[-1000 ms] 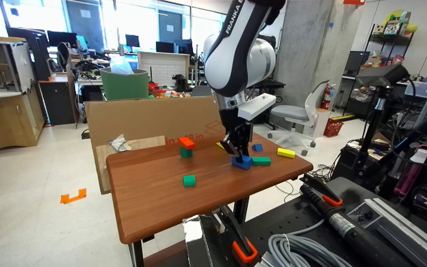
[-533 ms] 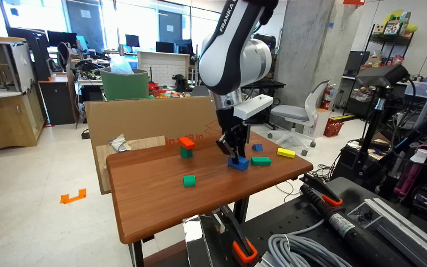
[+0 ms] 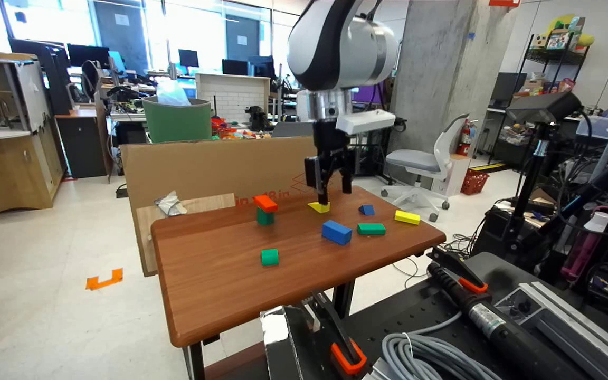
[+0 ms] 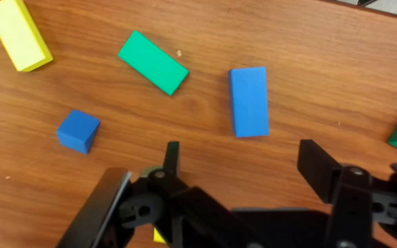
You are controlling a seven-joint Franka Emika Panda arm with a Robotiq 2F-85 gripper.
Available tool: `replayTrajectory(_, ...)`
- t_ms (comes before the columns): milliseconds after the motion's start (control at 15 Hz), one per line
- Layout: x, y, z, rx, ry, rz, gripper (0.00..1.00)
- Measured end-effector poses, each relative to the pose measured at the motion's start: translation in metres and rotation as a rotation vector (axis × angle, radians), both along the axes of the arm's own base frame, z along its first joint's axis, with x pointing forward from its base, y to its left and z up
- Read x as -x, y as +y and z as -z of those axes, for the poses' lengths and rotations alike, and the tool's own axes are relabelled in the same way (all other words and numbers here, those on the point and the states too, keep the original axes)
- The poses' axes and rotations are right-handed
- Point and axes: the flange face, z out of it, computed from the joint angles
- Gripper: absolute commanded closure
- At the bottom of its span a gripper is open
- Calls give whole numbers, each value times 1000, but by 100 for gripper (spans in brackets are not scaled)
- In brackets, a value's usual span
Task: Move the blue block to the center of the table
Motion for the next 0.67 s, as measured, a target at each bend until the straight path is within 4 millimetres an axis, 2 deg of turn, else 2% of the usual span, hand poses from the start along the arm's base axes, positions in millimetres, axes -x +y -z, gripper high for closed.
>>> replayTrajectory(133,-1,-14,-47,-13,-69,9,0)
replayTrajectory(333,10,-32,-117,-91,-168,62,0)
replayTrajectory(533,34,-53,-183,-242,-239,162,0)
replayTrajectory(667,55,-71,-219,-267,-247,217,0)
